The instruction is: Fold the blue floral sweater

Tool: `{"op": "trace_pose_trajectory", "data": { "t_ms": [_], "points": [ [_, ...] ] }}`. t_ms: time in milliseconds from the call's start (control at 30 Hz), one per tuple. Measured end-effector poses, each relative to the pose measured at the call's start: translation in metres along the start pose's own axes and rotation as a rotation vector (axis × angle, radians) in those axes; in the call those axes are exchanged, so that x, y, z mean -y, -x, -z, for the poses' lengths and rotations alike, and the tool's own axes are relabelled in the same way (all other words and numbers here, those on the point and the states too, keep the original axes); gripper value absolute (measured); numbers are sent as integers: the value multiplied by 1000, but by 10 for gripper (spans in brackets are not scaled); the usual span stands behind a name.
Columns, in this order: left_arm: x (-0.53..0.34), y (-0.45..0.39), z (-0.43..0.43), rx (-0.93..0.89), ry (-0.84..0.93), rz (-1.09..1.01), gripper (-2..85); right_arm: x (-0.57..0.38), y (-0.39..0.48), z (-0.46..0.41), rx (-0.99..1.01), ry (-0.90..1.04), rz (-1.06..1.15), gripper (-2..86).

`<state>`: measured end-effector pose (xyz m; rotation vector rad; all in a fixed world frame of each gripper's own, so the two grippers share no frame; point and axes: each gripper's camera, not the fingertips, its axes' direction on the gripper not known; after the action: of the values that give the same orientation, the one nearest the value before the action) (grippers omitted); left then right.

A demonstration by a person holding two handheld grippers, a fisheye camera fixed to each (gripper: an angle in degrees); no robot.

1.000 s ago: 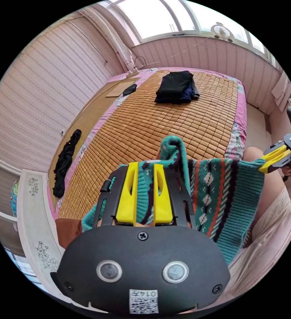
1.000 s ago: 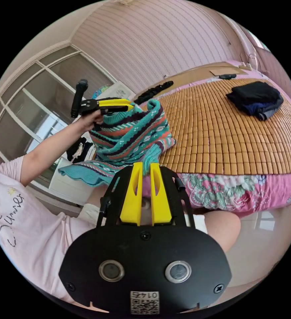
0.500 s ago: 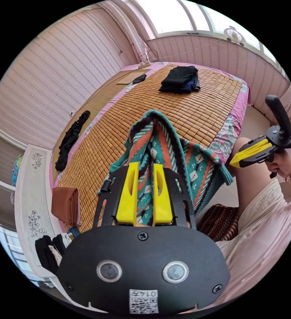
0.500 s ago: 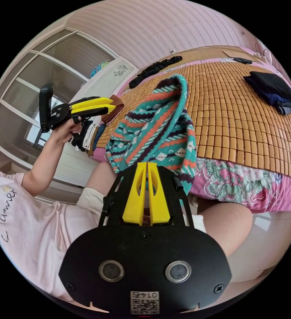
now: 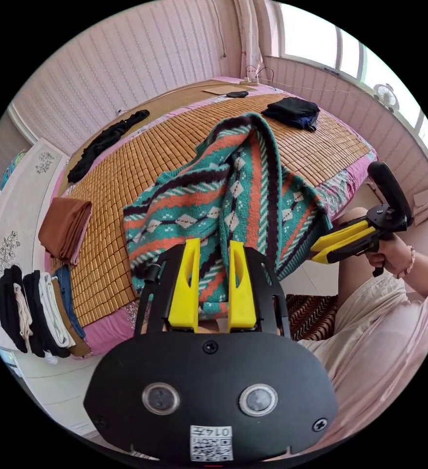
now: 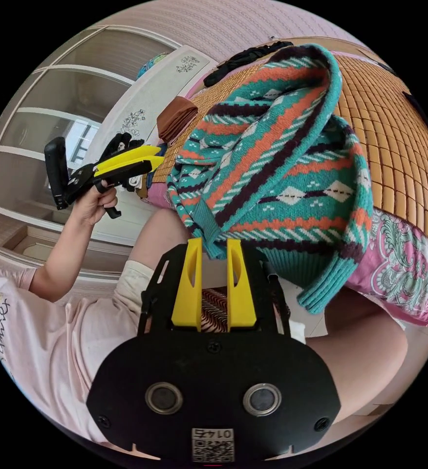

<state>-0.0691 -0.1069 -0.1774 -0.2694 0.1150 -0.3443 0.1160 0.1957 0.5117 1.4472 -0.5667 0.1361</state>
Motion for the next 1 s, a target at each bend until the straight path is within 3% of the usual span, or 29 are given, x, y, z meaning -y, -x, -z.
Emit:
{"op": "trace_pose_trajectory", "data": {
  "t_ms": [167,300,400,467,600,733,1000],
  "points": [
    [-35,23,-25,25,39,71,92,28,11,-14,-120,20,-41,123],
    [-30,36,-39,17,19,98,91,47,9,-28,-82,50,-120,126],
    [-17,47,-56,4,9,120,90,56,20,-31,-79,65,-149,101],
    [-6,55,-69,-14,-9,130,87,56,36,-22,-135,41,-106,33],
    [10,62,-90,-28,-14,99,96,48,50,6,-86,13,-53,12],
    [23,63,-128,-102,12,53,123,31,62,62,-100,-90,-50,8],
    [50,61,-192,-33,84,48,134,-12,77,210,-272,-469,-151,7]
  ]
}}
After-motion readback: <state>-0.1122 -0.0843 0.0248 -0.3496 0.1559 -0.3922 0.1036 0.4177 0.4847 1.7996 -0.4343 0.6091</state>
